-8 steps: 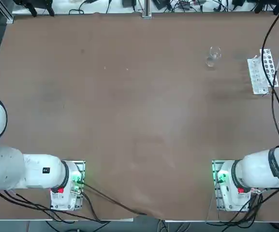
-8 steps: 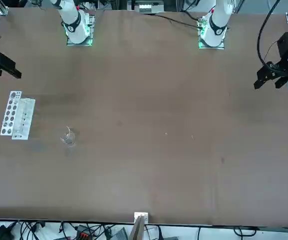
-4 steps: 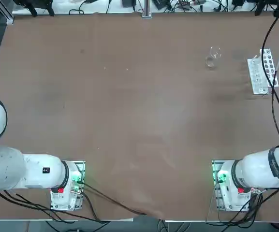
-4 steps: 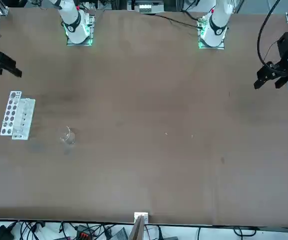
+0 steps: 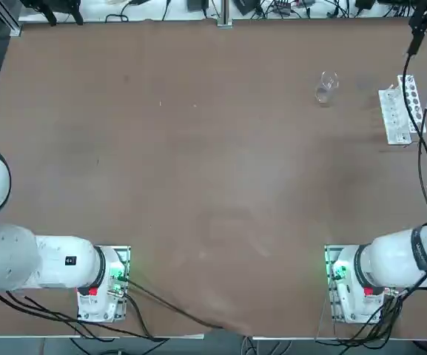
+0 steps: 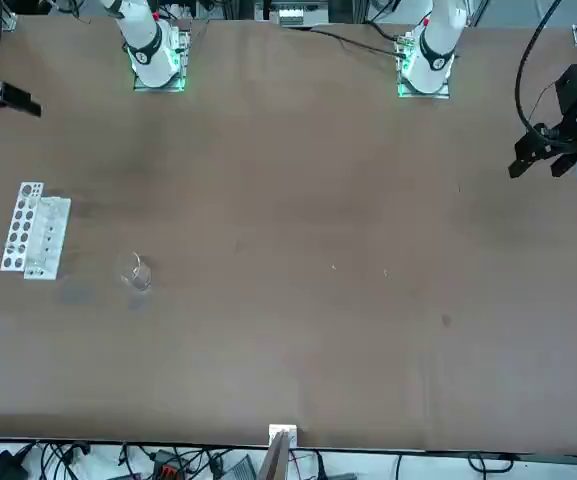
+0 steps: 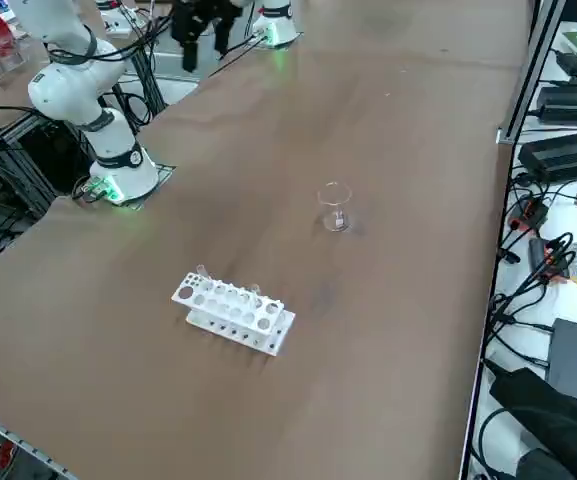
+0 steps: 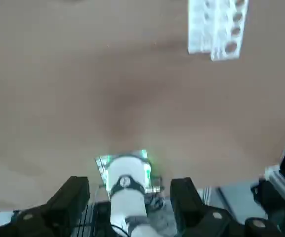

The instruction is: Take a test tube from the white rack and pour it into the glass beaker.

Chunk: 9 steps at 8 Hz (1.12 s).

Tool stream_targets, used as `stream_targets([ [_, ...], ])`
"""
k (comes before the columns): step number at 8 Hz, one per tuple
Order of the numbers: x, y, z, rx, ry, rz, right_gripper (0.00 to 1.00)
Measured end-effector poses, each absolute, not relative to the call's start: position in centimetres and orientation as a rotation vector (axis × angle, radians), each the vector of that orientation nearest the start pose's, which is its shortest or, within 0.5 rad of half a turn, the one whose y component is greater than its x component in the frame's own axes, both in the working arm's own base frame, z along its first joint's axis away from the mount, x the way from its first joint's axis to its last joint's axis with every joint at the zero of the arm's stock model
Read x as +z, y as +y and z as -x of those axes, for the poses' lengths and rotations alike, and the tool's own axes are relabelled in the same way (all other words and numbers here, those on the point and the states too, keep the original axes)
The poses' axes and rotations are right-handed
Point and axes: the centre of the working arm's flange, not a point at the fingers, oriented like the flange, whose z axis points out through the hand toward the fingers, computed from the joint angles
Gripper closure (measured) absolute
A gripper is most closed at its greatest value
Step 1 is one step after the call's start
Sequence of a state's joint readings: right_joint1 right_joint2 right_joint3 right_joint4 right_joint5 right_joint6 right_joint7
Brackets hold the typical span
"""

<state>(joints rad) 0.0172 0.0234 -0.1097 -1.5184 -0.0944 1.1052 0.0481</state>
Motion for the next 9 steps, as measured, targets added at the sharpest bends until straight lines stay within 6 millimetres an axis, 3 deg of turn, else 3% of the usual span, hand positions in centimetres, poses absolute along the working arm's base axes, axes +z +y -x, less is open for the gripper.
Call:
stream_targets([
  [2, 58.4, -5.3, -51.2, 0.787, 0.592, 3.154, 0.00],
  [5, 50.7, -1.9, -54.8, 0.710, 1.157, 3.465, 0.00],
  [7, 44.0, -2.6, -54.8, 0.430, 1.546, 3.643, 0.00],
  [9, 38.7, -4.8, -53.9, -0.023, 1.918, 3.639, 0.00],
])
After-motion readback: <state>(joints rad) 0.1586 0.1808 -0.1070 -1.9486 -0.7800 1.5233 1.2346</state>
